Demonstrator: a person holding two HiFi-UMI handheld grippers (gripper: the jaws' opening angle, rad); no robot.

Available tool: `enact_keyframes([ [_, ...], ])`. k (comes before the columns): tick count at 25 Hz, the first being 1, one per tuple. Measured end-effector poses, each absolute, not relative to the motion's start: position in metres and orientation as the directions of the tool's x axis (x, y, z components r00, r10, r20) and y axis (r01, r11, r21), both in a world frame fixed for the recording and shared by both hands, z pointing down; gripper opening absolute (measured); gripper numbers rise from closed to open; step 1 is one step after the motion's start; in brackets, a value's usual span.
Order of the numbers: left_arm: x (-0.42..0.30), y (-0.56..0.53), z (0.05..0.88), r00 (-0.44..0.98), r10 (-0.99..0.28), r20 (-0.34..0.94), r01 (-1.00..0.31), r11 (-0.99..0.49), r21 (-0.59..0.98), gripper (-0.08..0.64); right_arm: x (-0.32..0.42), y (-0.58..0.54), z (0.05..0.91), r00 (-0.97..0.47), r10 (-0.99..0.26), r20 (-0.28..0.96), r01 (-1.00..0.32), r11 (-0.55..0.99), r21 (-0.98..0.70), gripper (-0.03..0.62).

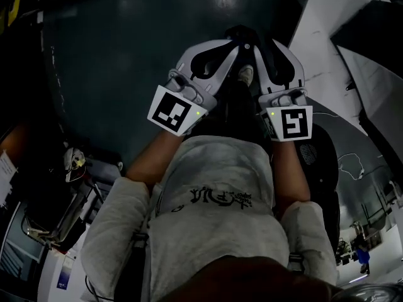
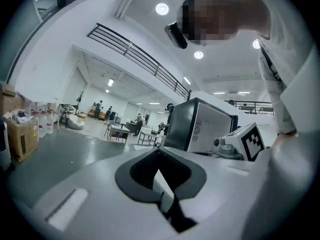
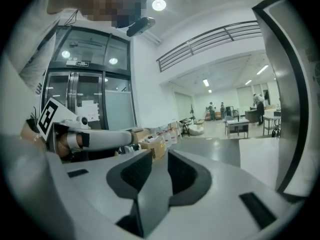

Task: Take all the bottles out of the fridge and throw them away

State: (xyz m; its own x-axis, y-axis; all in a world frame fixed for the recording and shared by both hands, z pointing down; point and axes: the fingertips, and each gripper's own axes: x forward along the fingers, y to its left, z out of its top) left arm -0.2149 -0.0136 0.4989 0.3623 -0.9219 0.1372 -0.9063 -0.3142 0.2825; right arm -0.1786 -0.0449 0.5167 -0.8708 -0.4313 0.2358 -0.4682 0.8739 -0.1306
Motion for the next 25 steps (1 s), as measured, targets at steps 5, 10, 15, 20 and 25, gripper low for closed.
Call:
enact_keyframes([
  [5, -0.212, -0.012, 0.459, 0.370, -0.919, 0.132, -0.906, -0.326, 0.272, 0.008, -0.179, -0.044, 0.472, -0.875, -0.427, 0.229, -0.463, 0.876, -0.136, 0.084],
  [10, -0.206, -0.009, 0.422, 0.387, -0.916, 0.106, -0.900, -0.351, 0.257, 0.008, -0.177, -0.042, 0.428, -0.896, -0.402, 0.190, -0.427, 0.896, -0.118, 0.067],
  [15, -0.199, -0.006, 0.385, 0.403, -0.913, 0.069, -0.891, -0.374, 0.256, 0.008, -0.173, -0.038, 0.388, -0.906, -0.389, 0.165, -0.409, 0.906, -0.110, 0.057],
  [20, -0.186, -0.003, 0.353, 0.428, -0.903, 0.033, -0.881, -0.409, 0.237, 0.008, -0.166, -0.031, 0.352, -0.920, -0.367, 0.136, -0.379, 0.922, -0.079, 0.046],
  [25, -0.176, -0.001, 0.327, 0.437, -0.899, 0.016, -0.877, -0.422, 0.228, 0.008, -0.158, -0.025, 0.325, -0.927, -0.355, 0.119, -0.365, 0.927, -0.081, 0.043],
])
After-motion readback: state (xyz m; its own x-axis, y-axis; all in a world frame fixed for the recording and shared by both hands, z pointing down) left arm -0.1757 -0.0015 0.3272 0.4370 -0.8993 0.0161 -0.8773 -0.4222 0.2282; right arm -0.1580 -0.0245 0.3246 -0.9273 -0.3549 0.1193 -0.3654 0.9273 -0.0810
